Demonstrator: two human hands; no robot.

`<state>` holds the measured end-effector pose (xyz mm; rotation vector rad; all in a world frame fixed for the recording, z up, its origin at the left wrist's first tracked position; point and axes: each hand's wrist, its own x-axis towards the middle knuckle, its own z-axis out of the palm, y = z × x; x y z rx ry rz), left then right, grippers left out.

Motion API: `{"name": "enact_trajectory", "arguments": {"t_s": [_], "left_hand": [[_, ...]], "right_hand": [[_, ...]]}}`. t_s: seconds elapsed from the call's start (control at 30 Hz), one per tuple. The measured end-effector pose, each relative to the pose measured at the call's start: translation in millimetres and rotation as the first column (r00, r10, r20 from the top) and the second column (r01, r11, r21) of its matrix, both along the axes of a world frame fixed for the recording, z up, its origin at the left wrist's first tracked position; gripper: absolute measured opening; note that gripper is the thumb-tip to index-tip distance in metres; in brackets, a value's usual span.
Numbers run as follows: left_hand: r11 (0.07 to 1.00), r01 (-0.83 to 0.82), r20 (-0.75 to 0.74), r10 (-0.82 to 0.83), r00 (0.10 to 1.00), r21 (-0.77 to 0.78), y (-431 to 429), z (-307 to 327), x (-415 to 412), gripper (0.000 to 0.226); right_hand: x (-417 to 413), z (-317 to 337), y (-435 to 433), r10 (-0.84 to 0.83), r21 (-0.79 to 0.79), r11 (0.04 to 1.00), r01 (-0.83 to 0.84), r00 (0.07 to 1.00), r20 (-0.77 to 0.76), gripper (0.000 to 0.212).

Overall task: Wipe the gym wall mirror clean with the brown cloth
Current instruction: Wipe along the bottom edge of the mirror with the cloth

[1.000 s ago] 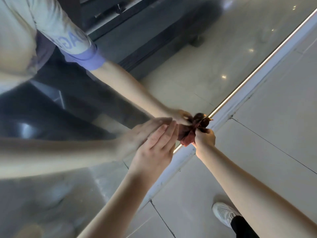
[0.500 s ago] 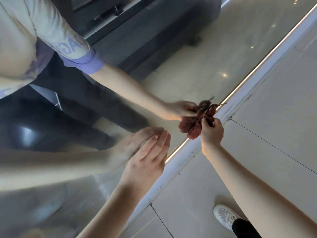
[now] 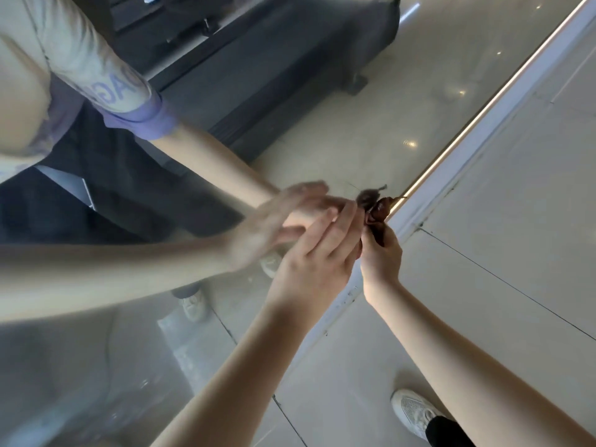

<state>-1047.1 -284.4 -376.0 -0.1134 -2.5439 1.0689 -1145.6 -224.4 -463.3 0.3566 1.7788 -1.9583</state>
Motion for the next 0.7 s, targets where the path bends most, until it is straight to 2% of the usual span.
{"name": "enact_trajectory", "arguments": {"t_s": [0.1, 0.2, 0.33, 0.4, 0.57, 0.7], "left_hand": [[0.995, -0.092, 0.020, 0.091, 0.996, 0.036, -5, 4, -11, 0.060], [0.994, -0.102, 0.068, 0.105, 0.992, -0.036, -6, 5, -5, 0.057], [0.983, -0.089, 0.110, 0.107, 0.988, -0.158, -8, 8, -5, 0.066], [0.985, -0.085, 0.106, 0.101, 0.989, -0.149, -9, 8, -7, 0.063], [0.999, -0.050, 0.037, 0.050, 0.998, -0.013, -4, 8, -17, 0.050], [0.998, -0.051, 0.038, 0.052, 0.998, -0.036, 1, 18, -41, 0.066]], "right_hand": [[0, -5, -3, 0.024, 0.045, 0.999, -0.028, 0.995, 0.096, 0.025], [-16, 3, 0, 0.026, 0.038, 0.999, -0.033, 0.981, 0.193, 0.018], [-42, 15, 6, -0.041, 0.038, 0.998, 0.044, 0.997, -0.072, 0.014], [-42, 11, 5, -0.056, 0.037, 0.998, 0.060, 0.993, -0.108, 0.016], [-25, -6, -2, 0.077, 0.087, 0.991, -0.098, 0.973, 0.219, 0.030], [-37, -5, -2, 0.053, 0.038, 0.997, -0.070, 0.942, 0.332, 0.021]]}}
